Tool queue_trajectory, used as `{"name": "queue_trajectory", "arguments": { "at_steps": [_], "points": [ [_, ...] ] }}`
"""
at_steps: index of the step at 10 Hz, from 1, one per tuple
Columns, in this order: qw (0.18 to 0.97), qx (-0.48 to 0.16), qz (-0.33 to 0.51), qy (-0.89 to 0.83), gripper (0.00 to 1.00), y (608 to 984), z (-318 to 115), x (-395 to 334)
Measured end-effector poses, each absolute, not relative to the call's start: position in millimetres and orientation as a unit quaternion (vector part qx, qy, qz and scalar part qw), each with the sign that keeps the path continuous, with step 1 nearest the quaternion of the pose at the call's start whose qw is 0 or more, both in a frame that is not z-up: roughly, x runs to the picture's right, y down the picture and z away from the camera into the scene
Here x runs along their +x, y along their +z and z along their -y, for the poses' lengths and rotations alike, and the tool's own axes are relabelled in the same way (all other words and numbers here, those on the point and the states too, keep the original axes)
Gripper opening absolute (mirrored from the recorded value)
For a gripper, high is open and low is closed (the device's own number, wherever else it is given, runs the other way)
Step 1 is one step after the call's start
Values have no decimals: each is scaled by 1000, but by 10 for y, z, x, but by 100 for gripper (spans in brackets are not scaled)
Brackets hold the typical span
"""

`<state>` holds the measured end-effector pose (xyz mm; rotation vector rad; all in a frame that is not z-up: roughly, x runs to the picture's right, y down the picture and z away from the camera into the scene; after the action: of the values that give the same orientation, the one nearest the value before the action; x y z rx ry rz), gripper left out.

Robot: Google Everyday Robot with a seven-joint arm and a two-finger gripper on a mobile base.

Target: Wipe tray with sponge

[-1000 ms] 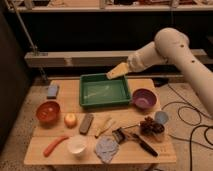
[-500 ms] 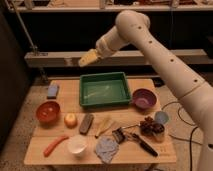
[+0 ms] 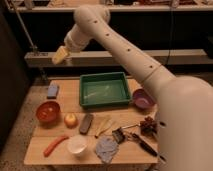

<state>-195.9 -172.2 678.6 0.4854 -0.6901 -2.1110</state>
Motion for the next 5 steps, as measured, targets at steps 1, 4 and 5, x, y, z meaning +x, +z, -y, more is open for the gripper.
{"name": "queue_trajectory", "arguments": {
  "at_steps": [1,4,5],
  "points": [
    [418,192,276,-844,80,6801,1723,-2020],
    [419,191,275,-844,80,6804,1730,-2005],
    [419,191,275,-844,80,6802,1730,-2010]
  ]
}}
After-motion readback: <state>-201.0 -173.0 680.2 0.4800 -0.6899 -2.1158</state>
